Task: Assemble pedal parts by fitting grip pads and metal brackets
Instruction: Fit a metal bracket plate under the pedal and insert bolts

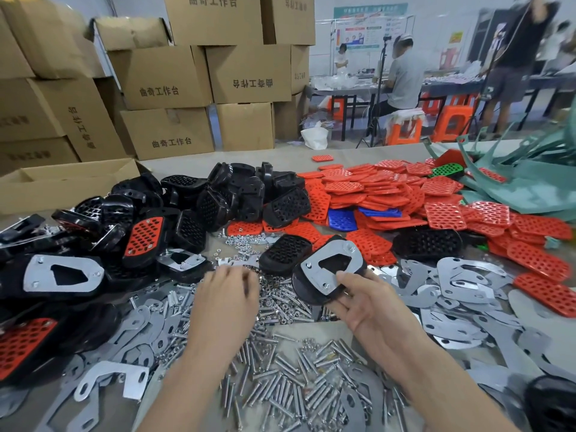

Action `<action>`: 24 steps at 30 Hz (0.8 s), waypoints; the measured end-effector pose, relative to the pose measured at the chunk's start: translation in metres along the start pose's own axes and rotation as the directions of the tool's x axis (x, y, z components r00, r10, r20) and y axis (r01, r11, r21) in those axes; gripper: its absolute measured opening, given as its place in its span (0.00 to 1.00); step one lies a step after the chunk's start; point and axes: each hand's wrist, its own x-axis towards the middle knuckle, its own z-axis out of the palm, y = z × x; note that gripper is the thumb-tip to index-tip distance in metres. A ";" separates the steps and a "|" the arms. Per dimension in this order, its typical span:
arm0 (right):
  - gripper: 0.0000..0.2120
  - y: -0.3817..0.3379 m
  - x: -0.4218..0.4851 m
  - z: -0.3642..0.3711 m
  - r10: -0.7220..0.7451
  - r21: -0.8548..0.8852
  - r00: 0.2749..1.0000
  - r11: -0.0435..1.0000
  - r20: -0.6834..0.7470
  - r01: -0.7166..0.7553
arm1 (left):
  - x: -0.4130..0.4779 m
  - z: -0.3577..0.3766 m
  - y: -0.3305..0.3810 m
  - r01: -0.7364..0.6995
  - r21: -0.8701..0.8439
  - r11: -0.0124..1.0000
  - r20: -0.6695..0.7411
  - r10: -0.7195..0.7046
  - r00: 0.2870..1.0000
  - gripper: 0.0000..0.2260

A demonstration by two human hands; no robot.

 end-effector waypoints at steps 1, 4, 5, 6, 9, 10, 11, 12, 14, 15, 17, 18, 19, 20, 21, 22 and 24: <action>0.17 0.000 0.001 -0.001 -0.005 0.008 1.000 1.000 0.000 0.005 | 0.002 0.002 0.002 -0.003 0.099 0.995 0.066 -0.004 0.998 0.19; 0.17 0.000 0.003 -0.003 -0.008 0.017 1.000 1.000 0.005 0.008 | 0.010 0.002 0.009 -0.018 0.168 0.986 0.163 -0.010 0.987 0.21; 0.17 0.000 0.003 -0.003 -0.009 0.018 1.000 1.000 0.005 0.008 | 0.012 0.002 0.010 -0.019 0.164 0.986 0.178 -0.010 0.984 0.21; 0.17 0.000 0.003 -0.004 -0.010 0.018 1.000 1.000 0.005 0.009 | 0.014 0.002 0.010 -0.022 0.159 0.987 0.188 -0.008 0.982 0.21; 0.17 0.000 0.003 -0.004 -0.017 0.011 1.000 1.000 0.009 0.017 | 0.013 0.002 0.011 -0.062 0.170 0.983 0.183 0.030 0.983 0.18; 0.17 0.000 0.002 -0.003 -0.018 0.004 1.000 1.000 0.012 0.018 | 0.013 0.003 0.012 -0.069 0.168 0.983 0.169 0.040 0.985 0.17; 0.17 0.000 0.002 -0.003 -0.019 -0.002 1.000 1.000 0.014 0.019 | 0.012 0.004 0.013 -0.070 0.151 0.986 0.149 0.047 0.988 0.16; 0.17 0.000 0.002 -0.002 -0.018 -0.007 1.000 1.000 0.016 0.018 | 0.011 0.004 0.014 -0.068 0.124 0.990 0.131 0.052 0.990 0.15; 0.17 0.000 0.002 -0.002 -0.016 -0.011 1.000 1.000 0.016 0.016 | 0.009 0.005 0.014 -0.071 0.063 0.996 0.102 0.064 0.993 0.12; 0.17 0.000 0.002 -0.002 -0.014 -0.012 1.000 1.000 0.016 0.015 | 0.007 0.005 0.014 -0.075 0.041 0.996 0.085 0.071 0.994 0.11; 0.17 0.000 0.002 -0.003 -0.013 -0.014 1.000 1.000 0.019 0.013 | 0.003 0.004 0.013 -0.080 0.002 0.997 0.045 0.080 0.996 0.09; 0.16 0.000 0.002 -0.004 -0.013 -0.014 1.000 1.000 0.021 0.013 | 0.000 0.003 0.012 -0.082 -0.020 0.996 0.020 0.082 0.996 0.08; 0.16 0.001 0.002 -0.004 -0.014 -0.016 1.000 1.000 0.021 0.014 | -0.003 0.001 0.012 -0.085 -0.041 0.996 -0.006 0.084 0.996 0.07; 0.16 0.001 0.003 -0.005 -0.016 -0.019 1.000 1.000 0.021 0.016 | -0.006 0.000 0.013 -0.090 -0.059 0.994 -0.032 0.089 0.996 0.07; 0.16 0.001 0.003 -0.005 -0.018 -0.026 1.000 0.999 0.020 0.019 | -0.008 -0.001 0.013 -0.098 -0.078 0.992 -0.055 0.094 0.994 0.06; 0.16 0.001 0.003 -0.005 -0.021 -0.036 1.000 0.999 0.020 0.022 | -0.010 -0.002 0.014 -0.106 -0.101 0.989 -0.079 0.098 0.992 0.06; 0.16 0.003 0.003 -0.005 -0.027 -0.057 0.999 0.998 0.020 0.028 | -0.013 -0.004 0.017 -0.131 -0.187 0.974 -0.125 0.108 0.986 0.06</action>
